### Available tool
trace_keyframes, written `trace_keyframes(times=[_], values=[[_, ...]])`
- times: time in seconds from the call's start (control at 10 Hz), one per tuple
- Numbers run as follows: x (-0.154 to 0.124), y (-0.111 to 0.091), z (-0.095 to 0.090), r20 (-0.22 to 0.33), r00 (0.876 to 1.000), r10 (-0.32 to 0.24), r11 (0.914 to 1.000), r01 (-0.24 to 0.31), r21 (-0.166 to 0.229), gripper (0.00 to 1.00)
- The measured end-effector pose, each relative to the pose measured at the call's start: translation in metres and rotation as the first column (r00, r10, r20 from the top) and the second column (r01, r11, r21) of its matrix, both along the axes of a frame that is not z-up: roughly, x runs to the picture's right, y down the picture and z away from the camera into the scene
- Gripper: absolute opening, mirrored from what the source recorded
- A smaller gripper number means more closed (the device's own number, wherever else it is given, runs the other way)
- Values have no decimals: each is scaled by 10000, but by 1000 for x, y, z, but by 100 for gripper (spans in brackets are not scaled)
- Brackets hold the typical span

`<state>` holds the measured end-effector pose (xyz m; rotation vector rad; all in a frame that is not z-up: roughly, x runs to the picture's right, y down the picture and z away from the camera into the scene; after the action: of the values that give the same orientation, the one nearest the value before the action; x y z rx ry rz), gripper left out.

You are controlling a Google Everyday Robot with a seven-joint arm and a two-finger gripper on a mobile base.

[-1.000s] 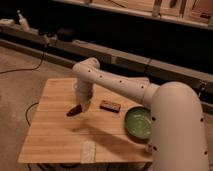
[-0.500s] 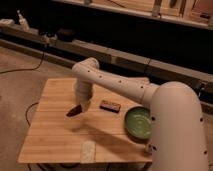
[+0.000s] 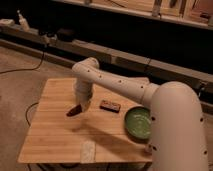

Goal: Place the pepper on the white sponge

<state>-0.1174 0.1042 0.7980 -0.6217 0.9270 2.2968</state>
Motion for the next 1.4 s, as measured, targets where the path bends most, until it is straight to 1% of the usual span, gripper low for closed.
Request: trace_keyframes(times=[0.5, 0.7, 0.8, 0.9, 1.0, 1.1, 1.2, 1.3, 1.4], values=[[1, 1, 0, -15, 10000, -28, 10000, 28, 13, 30], [-2, 3, -1, -214, 9996, 206, 9995, -201, 248, 30], [-7, 11, -6, -318, 9985, 450, 9981, -436, 429, 30], [-16, 33, -16, -273, 9980, 567, 9973, -554, 473, 30], [-21, 47, -24, -157, 9986, 507, 9978, -500, 443, 30], [-32, 69, -38, 92, 9993, 360, 9986, -363, 393, 30], [-39, 87, -49, 291, 9993, 238, 9990, -248, 364, 30], [-41, 94, -54, 369, 9991, 188, 9992, -201, 352, 30], [-41, 96, -55, 365, 9992, 191, 9992, -204, 339, 30]])
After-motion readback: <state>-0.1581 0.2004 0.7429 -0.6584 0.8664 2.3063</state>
